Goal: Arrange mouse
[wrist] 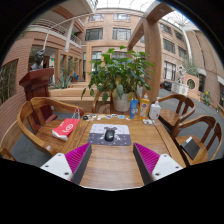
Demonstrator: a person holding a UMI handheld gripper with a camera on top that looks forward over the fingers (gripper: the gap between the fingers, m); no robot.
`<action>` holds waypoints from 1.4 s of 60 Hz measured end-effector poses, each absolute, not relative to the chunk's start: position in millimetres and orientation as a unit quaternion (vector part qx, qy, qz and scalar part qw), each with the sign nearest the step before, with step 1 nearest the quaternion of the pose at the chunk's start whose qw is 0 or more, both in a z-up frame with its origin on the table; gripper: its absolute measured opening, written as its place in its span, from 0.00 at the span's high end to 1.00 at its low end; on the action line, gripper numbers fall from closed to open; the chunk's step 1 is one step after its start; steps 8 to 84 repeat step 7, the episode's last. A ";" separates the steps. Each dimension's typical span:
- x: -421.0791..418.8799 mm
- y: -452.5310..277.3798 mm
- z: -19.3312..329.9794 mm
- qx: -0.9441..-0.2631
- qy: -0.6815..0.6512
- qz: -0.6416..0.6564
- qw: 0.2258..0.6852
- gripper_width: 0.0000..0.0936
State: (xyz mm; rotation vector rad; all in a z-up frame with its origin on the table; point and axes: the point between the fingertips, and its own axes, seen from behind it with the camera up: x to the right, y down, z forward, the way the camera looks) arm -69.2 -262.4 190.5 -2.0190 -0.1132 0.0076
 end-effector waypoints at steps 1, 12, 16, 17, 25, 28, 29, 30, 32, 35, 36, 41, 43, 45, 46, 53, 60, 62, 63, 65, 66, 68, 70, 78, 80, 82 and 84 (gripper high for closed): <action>-69.3 -264.1 192.3 -0.845 -0.048 0.003 0.533 0.09; -72.6 -271.8 199.8 -0.841 -0.052 0.007 0.538 0.09; -72.6 -271.8 199.8 -0.841 -0.052 0.007 0.538 0.09; -72.6 -271.8 199.8 -0.841 -0.052 0.007 0.538 0.09; -72.6 -271.8 199.8 -0.841 -0.052 0.007 0.538 0.09; -72.6 -271.8 199.8 -0.841 -0.052 0.007 0.538 0.09; -72.6 -271.8 199.8 -0.841 -0.052 0.007 0.538 0.09; -72.6 -271.8 199.8 -0.841 -0.052 0.007 0.538 0.09; -72.6 -271.8 199.8 -0.841 -0.052 0.007 0.538 0.09; -72.6 -271.8 199.8 -0.841 -0.052 0.007 0.538 0.09; -72.6 -271.8 199.8 -0.841 -0.052 0.007 0.538 0.09; -72.6 -271.8 199.8 -0.841 -0.052 0.007 0.538 0.09; -72.6 -271.8 199.8 -0.841 -0.052 0.007 0.538 0.09; -72.6 -271.8 199.8 -0.841 -0.052 0.007 0.538 0.09; -72.6 -271.8 199.8 -0.841 -0.052 0.007 0.538 0.09; -72.6 -271.8 199.8 -0.841 -0.052 0.007 0.538 0.09; -72.6 -271.8 199.8 -0.841 -0.052 0.007 0.538 0.09; -72.6 -271.8 199.8 -0.841 -0.052 0.007 0.538 0.09; -72.6 -271.8 199.8 -0.841 -0.052 0.007 0.538 0.09; -72.6 -271.8 199.8 -0.841 -0.052 0.007 0.538 0.09; -72.6 -271.8 199.8 -0.841 -0.052 0.007 0.538 0.09; -72.6 -271.8 199.8 -0.841 -0.052 0.007 0.538 0.09; -72.6 -271.8 199.8 -0.841 -0.052 0.007 0.538 0.09; -72.6 -271.8 199.8 -0.841 -0.052 0.007 0.538 0.09; -72.6 -271.8 199.8 -0.841 -0.052 0.007 0.538 0.09; -72.6 -271.8 199.8 -0.841 -0.052 0.007 0.538 0.09; -72.6 -271.8 199.8 -0.841 -0.052 0.007 0.538 0.09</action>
